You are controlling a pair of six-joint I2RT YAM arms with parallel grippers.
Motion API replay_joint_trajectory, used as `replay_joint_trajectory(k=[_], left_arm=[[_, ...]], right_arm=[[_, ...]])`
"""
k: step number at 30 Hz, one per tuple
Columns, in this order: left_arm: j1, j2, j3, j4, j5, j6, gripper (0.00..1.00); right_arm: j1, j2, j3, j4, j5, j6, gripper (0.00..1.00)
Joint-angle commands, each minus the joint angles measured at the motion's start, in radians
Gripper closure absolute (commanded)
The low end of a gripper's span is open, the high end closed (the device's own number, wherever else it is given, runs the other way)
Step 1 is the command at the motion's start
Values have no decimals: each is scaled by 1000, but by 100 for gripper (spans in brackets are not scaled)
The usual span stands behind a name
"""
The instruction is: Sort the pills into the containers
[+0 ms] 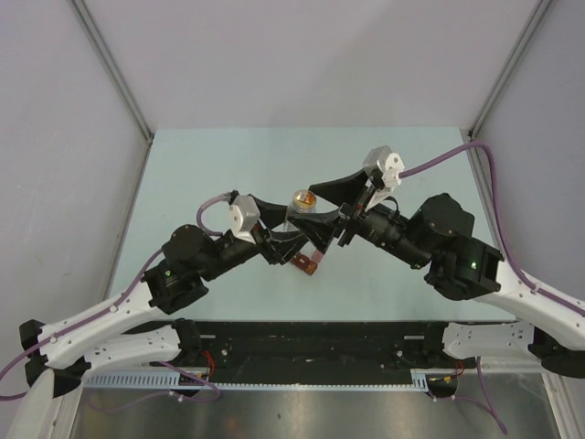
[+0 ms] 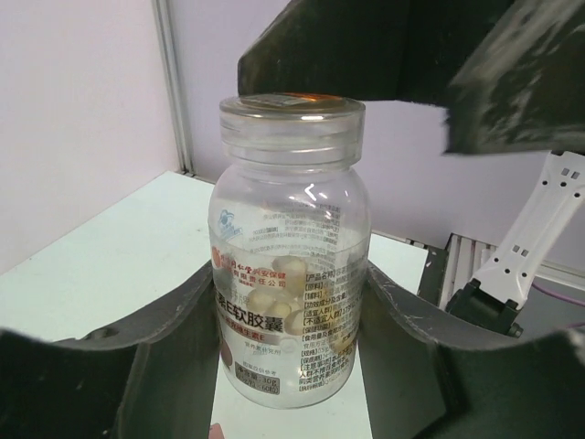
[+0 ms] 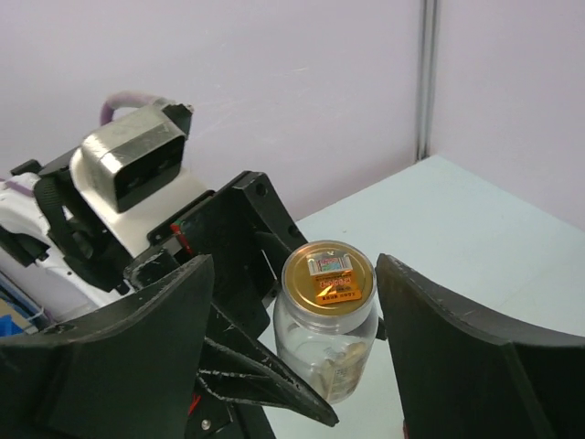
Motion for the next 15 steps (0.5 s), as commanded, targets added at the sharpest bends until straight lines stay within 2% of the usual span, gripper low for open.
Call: replay_joint_trajectory(k=[1,7,10,11,15], left_arm=[[2,-17,13,45,9,-9,100],[2,-58,-19,45,58,-51,99],[2,-74,-22,45,145,-62,100],[3,-75,-21,45,215,-62,100],[2,-63,2,45,387,-69,100]], right_arm=[[4,-61,7,70,-110,-13,21],[5,-106,7,44,-142,-50,18],[7,-120,7,5,-183,-88,19],[4,-127,7,-8,-200,-97,19],[4,-138,7,-57,-352,-143,21]])
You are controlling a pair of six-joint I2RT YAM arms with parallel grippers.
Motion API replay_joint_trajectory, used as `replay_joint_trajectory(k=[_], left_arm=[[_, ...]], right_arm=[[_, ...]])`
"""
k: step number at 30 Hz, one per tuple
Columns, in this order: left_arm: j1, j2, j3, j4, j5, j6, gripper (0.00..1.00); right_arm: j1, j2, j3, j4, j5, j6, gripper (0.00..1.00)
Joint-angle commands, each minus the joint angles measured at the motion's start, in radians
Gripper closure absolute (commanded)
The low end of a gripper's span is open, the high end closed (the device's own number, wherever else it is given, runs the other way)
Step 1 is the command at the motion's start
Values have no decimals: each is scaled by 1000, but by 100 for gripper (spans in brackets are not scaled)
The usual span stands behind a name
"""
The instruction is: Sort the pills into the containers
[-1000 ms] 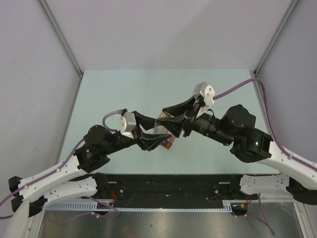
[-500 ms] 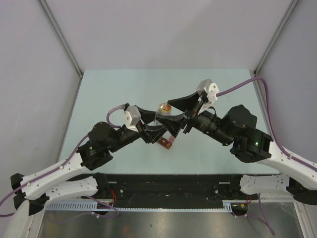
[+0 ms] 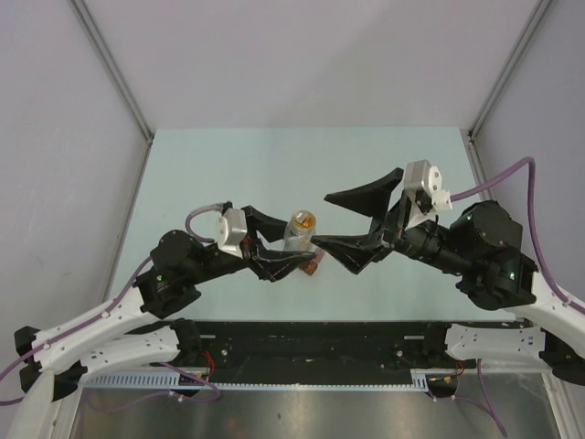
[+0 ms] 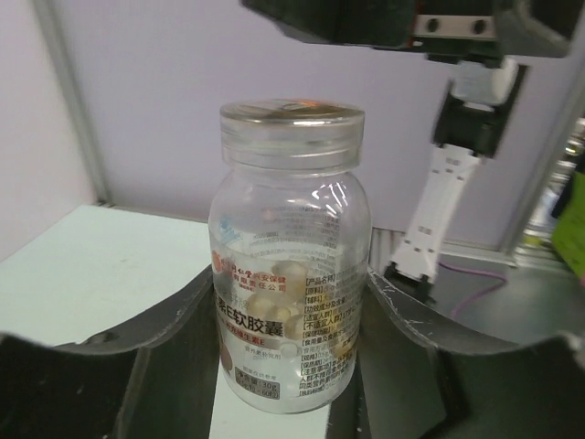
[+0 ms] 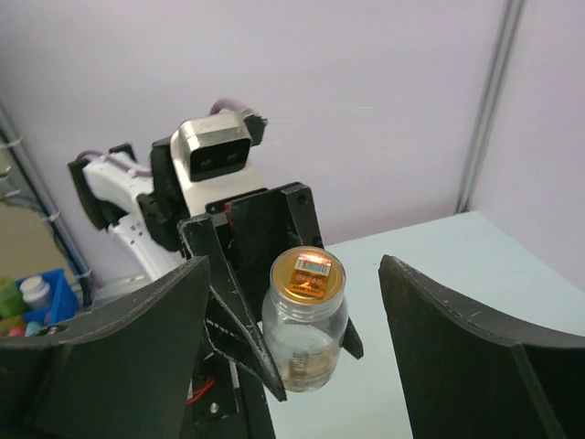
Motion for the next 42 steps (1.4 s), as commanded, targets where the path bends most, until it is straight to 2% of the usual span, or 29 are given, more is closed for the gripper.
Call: replay_joint_trajectory(k=[1,6,13,25,31,34,35,38,42], left_arm=[[2,8,30,42,241,-24,100],[2,35,56,42,355,-30,100],[0,41,68,42,378,-33,100],[2,38,79,44,410,-36,100],[2,38,76,44,404,-35,100],[0,39,74,45,398,-31,100],[0,38,74,45,396,-33,100],[2,36,71,45,361,-33,100],[2,35,71,41,248,-28,100]], right_arm=[[3,-14,10,-55,-183,-79,21],[3,-15,10,-73,-276,-96,21],[3,-5,10,-87,-319,-100,29],[5,20,12,-99,-304,-108,31],[5,25,10,-99,-316,-105,43],[5,31,10,-99,-315,-96,54],[5,31,10,-98,-309,-86,62],[5,35,10,-102,-293,-76,75],[3,48,10,-107,-241,-68,78]])
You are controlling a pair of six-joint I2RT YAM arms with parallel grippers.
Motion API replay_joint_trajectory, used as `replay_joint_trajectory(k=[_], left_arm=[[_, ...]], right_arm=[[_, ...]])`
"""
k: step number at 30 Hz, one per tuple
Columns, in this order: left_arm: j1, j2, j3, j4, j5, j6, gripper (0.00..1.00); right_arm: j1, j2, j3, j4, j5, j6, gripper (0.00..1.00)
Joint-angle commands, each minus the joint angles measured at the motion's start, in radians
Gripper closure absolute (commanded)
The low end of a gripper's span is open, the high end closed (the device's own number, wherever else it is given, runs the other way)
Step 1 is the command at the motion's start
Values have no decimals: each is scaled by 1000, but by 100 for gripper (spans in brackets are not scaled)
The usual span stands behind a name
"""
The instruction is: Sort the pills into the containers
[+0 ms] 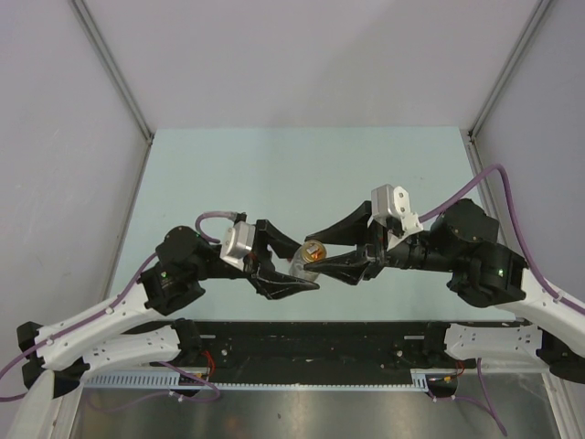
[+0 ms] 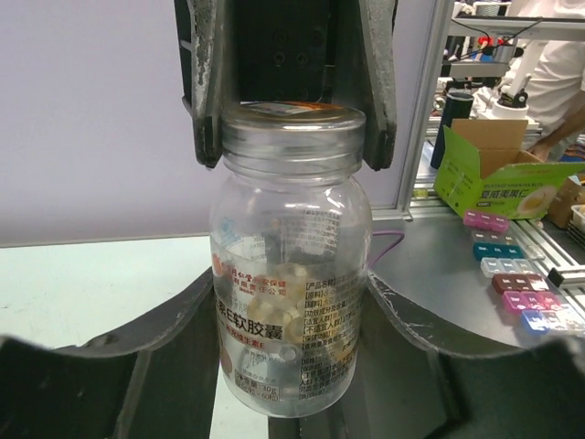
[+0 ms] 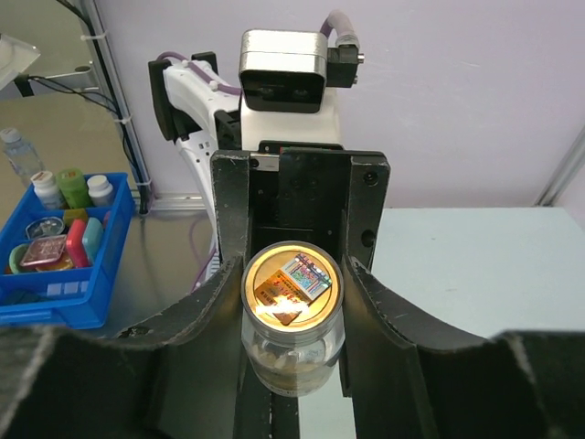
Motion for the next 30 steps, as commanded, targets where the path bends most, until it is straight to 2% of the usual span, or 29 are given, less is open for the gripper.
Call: replay_joint_trajectory(k=[1,7,13,16,20,25,28,29,30], left_arm=[[2,-9,39,34,-136,15,100],[2,6,49,24,-338,33,100],[2,43,76,-15,-532,64,100],[2,64,93,-47,-593,64,100],[0,66,87,-59,-596,63,100],[2,41,70,-61,-595,60,100],[2,28,61,-61,-581,56,100],[0,26,56,-62,-567,56,100],[2,23,55,-62,-557,55,100]], right_arm=[[5,21,10,10,123,20,79],[5,65,10,55,416,51,81],[3,116,10,113,643,105,80],[3,131,10,131,702,117,79],[5,121,10,145,671,111,69],[5,84,10,147,630,106,64],[5,62,10,139,607,108,54],[5,56,10,139,599,109,45],[3,50,10,141,588,112,42]])
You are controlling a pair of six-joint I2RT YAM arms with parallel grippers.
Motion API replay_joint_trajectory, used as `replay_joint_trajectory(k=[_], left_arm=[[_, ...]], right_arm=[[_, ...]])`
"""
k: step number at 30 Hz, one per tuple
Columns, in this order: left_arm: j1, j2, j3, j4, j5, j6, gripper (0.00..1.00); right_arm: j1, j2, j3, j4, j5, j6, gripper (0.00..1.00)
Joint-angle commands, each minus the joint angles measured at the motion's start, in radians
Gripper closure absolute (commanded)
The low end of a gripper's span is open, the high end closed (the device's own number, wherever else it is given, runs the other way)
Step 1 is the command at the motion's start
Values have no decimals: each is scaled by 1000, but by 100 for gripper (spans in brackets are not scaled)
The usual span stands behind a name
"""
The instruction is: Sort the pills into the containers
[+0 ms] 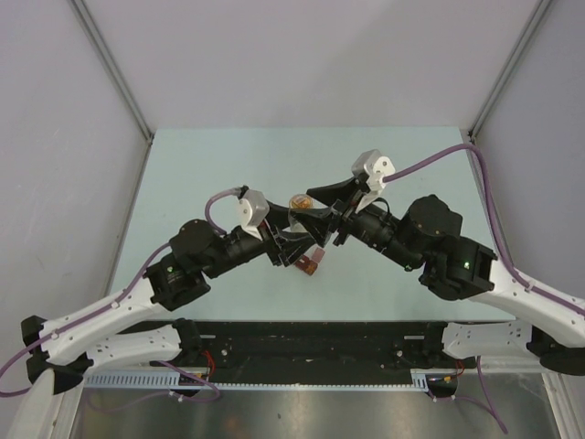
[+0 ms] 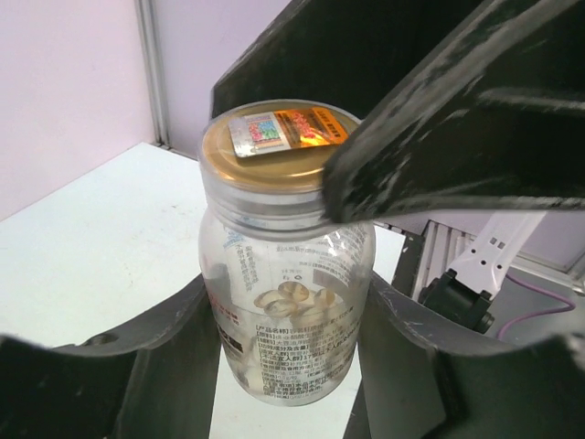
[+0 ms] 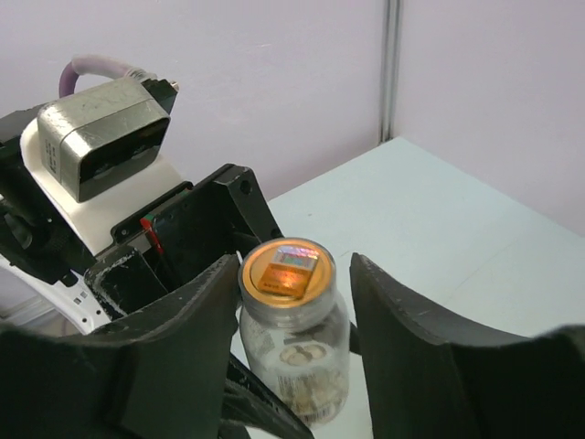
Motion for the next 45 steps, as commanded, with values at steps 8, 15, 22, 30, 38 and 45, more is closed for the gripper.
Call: replay_joint_trajectory(k=[8,15,22,30,38,45], left_arm=[[6,-75,-11,37,45,24,100],[6,-77,-4,36,387,39,99],[6,-43,28,23,639,39,100],[5,-5,65,8,714,39,100],[5,6,73,7,747,37,100],[5,14,70,7,760,40,100]], right_arm=[[-9,-117,12,71,-96,28,26],[-8,-174,12,7,-301,-48,27],[-9,-193,12,-84,-564,-119,25],[-9,-173,13,-104,-660,-116,23],[-9,-130,12,-125,-642,-123,28],[-9,-104,12,-122,-653,-125,37]])
